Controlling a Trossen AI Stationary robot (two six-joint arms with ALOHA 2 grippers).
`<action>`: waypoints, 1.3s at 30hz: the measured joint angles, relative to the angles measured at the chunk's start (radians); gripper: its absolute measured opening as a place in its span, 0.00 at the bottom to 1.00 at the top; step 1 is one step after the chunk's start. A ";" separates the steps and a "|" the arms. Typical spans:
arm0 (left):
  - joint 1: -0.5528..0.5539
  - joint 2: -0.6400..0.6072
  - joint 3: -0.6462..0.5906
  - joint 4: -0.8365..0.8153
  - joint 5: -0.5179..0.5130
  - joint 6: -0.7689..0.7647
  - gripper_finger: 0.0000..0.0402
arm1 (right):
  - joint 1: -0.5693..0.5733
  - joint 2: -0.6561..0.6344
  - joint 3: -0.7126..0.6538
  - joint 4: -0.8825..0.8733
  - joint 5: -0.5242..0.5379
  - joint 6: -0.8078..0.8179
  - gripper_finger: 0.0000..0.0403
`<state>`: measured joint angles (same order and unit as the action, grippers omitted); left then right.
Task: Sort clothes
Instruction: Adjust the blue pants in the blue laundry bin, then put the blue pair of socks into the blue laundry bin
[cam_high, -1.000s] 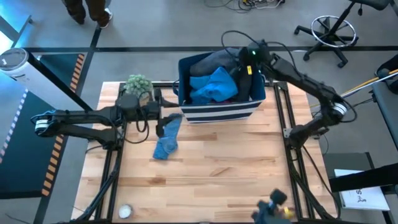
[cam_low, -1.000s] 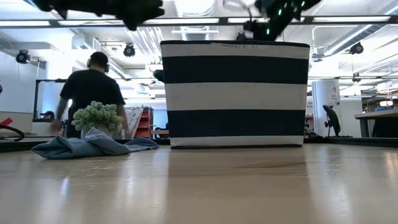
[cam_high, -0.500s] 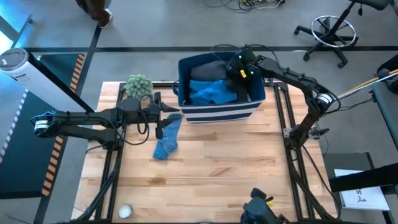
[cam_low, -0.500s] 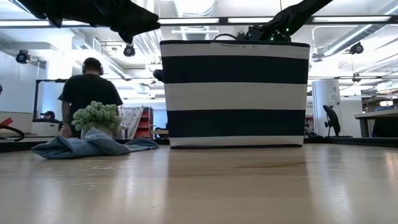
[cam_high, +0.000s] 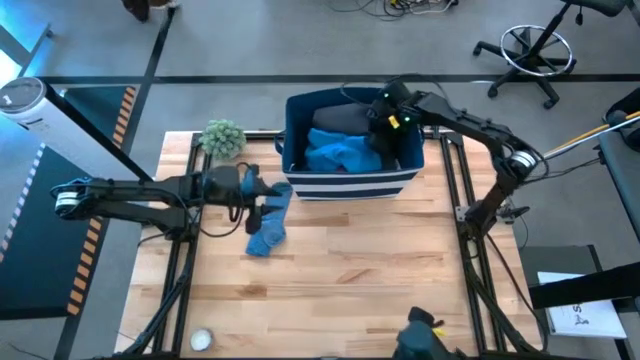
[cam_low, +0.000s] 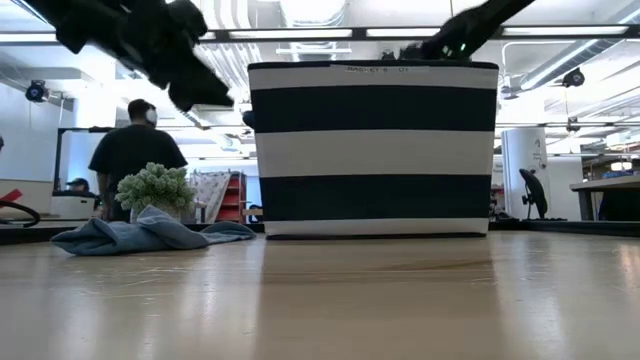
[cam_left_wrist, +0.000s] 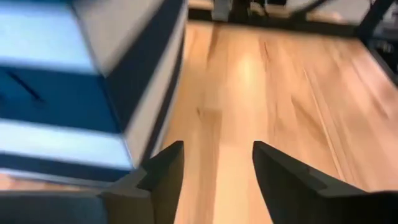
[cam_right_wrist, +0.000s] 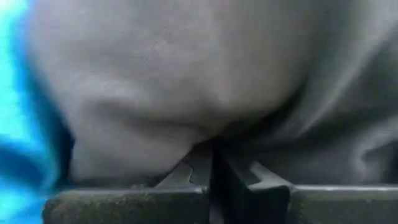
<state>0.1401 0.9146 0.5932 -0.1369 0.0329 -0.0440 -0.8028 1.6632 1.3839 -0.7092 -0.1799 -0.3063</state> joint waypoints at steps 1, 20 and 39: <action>-0.009 0.000 -0.006 -0.018 0.000 0.000 0.46 | 0.000 -0.024 0.006 0.001 0.000 0.000 0.00; -0.199 0.160 -0.201 -0.032 -0.163 -0.241 0.67 | 0.143 -0.549 0.132 0.012 -0.006 0.066 0.27; -0.227 0.332 -0.093 -0.159 -0.250 -0.302 0.05 | 0.153 -0.588 0.132 -0.042 -0.005 0.081 0.22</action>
<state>-0.0868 1.2470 0.5003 -0.2956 -0.2168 -0.3459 -0.6498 1.0756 1.5162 -0.7517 -0.1848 -0.2249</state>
